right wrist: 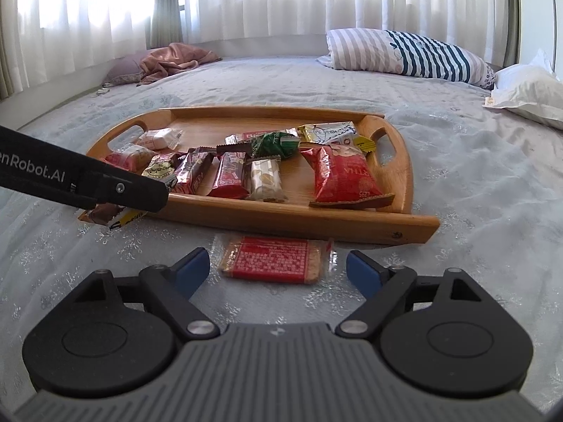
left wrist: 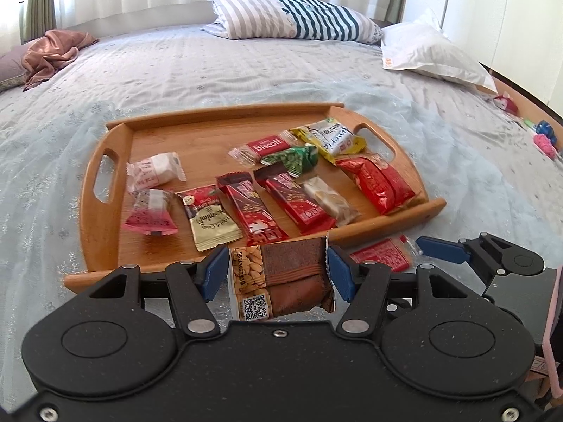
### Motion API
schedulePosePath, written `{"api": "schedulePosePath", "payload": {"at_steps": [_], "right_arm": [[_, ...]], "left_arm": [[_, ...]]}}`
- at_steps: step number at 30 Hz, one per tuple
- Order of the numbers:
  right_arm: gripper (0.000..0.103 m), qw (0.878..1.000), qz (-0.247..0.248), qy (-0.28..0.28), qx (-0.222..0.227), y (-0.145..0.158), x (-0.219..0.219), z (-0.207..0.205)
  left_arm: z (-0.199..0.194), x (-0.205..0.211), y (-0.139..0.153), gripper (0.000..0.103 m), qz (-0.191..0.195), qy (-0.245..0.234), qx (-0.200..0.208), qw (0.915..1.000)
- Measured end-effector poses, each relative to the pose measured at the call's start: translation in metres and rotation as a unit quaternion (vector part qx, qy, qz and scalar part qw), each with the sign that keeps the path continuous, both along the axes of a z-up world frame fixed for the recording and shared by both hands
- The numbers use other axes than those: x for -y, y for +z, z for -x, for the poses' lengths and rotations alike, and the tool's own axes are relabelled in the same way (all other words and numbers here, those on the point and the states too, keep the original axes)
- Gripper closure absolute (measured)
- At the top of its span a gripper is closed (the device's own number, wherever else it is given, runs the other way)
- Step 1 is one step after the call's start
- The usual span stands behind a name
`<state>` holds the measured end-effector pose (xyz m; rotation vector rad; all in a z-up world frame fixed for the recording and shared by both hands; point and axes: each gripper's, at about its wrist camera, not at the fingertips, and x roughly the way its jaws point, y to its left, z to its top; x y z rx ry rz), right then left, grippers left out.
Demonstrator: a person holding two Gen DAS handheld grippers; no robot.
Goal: Organize snacks
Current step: 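Grasp the brown almond chocolate packet with the left tool while the right tool grasps the red wafer packet, then carry both packets over the wooden tray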
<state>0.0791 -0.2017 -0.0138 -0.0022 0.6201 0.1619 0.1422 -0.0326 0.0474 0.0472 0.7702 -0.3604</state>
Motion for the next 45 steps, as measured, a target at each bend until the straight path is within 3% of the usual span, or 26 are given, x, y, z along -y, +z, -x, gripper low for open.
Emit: {"api": "schedulePosePath", "payload": {"at_steps": [1, 6, 28, 34, 45], "right_arm": [[0.011, 1.000, 0.000, -0.003, -0.004, 0.000, -0.001, -0.002], [0.035, 1.000, 0.006, -0.011, -0.007, -0.001, -0.008, -0.004], [0.037, 1.000, -0.002, -0.007, 0.023, 0.031, 0.000, 0.022], [0.037, 0.999, 0.008, 0.000, 0.047, 0.052, 0.003, 0.002], [0.036, 0.998, -0.013, 0.033, 0.048, 0.066, 0.001, -0.081]], "left_arm": [[0.000, -0.001, 0.000, 0.044, 0.001, 0.001, 0.001, 1.0000], [-0.003, -0.005, 0.001, 0.044, 0.000, 0.006, 0.006, 1.0000], [-0.019, -0.031, 0.016, 0.044, 0.014, 0.032, 0.030, 0.9989], [-0.038, -0.038, 0.029, 0.044, 0.018, 0.046, 0.047, 0.9977], [-0.108, -0.040, 0.033, 0.044, 0.015, 0.081, 0.053, 0.9952]]}}
